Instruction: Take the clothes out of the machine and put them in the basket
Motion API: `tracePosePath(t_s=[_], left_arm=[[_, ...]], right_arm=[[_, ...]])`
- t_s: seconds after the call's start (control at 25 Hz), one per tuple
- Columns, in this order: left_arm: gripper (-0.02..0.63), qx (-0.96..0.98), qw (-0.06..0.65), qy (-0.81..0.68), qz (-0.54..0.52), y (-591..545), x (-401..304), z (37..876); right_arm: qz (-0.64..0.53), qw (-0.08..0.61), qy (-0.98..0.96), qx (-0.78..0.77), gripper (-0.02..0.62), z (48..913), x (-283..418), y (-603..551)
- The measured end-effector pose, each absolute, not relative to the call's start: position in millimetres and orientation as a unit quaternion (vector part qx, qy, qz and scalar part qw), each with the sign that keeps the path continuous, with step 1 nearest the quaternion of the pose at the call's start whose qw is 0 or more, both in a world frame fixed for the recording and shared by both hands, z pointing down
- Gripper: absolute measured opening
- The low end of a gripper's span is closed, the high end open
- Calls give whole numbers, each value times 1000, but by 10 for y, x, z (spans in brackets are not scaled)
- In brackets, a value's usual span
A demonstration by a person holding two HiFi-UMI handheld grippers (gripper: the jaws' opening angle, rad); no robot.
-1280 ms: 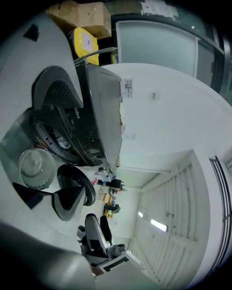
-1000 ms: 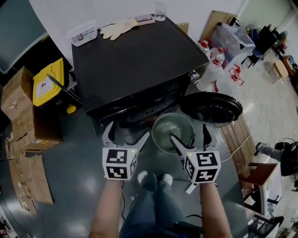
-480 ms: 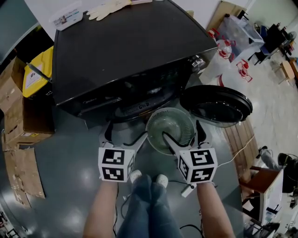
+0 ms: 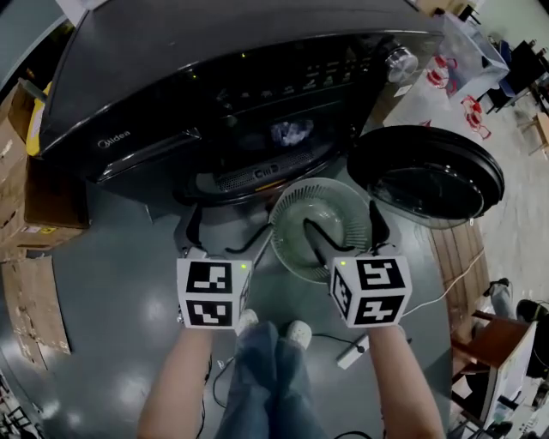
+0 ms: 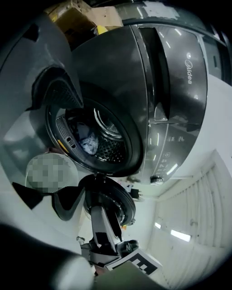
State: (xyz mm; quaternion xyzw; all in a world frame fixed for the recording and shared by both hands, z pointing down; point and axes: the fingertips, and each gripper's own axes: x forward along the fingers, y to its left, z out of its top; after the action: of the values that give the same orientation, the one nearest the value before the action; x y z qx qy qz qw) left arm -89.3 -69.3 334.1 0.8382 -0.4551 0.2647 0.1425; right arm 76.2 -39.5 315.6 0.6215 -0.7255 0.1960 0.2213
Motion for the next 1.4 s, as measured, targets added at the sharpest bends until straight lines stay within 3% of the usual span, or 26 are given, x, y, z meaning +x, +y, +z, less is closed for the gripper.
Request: tracePosePath(t_s=[0.4, 0.6, 1.12, 1.4], left_arm=[[540, 830, 147, -474, 256, -809, -831, 3933], [540, 818, 185, -486, 246, -822, -773, 4213], [540, 781, 188, -531, 269, -1241, -964, 4756], [538, 749, 172, -573, 283, -1532, -1106, 5084]], right_arm=[[183, 250, -740, 596, 469, 3898, 783, -456], [180, 250, -755, 579, 460, 4145, 779, -562], [147, 246, -772, 567, 331, 4748, 631, -1401], [153, 262, -764, 570, 331, 5214, 553, -2009]])
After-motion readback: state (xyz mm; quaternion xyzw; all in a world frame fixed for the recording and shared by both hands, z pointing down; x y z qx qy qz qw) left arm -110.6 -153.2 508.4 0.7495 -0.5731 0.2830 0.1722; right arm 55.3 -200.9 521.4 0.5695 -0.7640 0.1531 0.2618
